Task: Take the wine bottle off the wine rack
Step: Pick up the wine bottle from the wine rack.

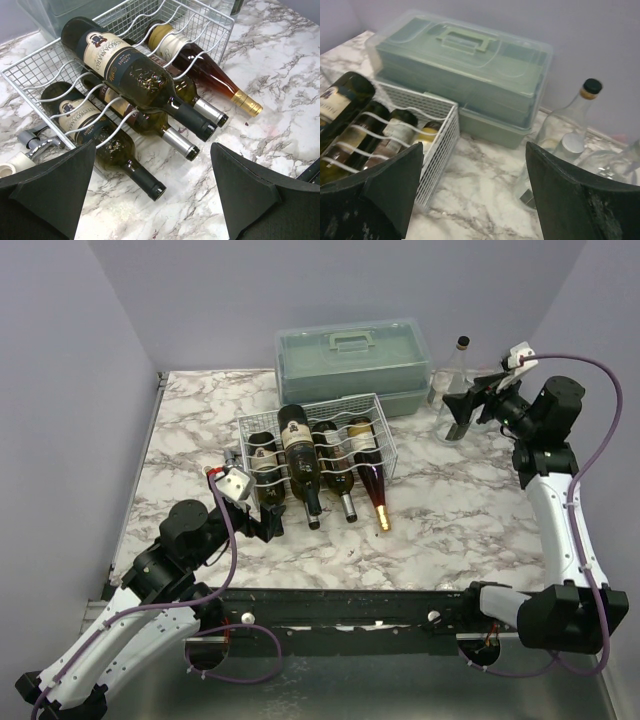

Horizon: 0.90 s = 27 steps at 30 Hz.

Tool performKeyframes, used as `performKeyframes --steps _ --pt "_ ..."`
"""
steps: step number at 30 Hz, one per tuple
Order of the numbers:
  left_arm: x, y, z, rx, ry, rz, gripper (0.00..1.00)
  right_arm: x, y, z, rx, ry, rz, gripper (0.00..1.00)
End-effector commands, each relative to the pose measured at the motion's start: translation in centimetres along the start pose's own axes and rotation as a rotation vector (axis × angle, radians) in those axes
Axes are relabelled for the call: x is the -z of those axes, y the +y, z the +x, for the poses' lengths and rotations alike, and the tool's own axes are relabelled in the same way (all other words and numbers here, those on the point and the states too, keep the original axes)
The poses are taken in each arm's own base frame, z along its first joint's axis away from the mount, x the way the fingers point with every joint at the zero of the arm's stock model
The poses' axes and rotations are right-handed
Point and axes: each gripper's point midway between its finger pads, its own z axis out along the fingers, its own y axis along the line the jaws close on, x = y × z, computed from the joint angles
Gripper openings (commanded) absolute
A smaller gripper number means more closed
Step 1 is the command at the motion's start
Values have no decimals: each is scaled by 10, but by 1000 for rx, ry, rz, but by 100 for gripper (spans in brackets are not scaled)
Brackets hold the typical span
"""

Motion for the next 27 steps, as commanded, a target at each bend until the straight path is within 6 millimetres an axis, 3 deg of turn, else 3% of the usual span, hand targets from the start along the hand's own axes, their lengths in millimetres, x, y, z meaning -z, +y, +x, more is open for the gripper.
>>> performKeyframes --steps 1,10,17,27 --pt "-1 0 1 -1 5 3 99 18 45 24 -97 62 -186 86" --pt "-2 -1 3 3 12 4 99 46 99 50 -159 102 -415 89" --pt "-3 -2 2 15 13 10 99 56 115 87 -211 136 -453 90" --pt "-3 -14 -11 86 -24 63 99 65 130 105 -257 144 -514 91"
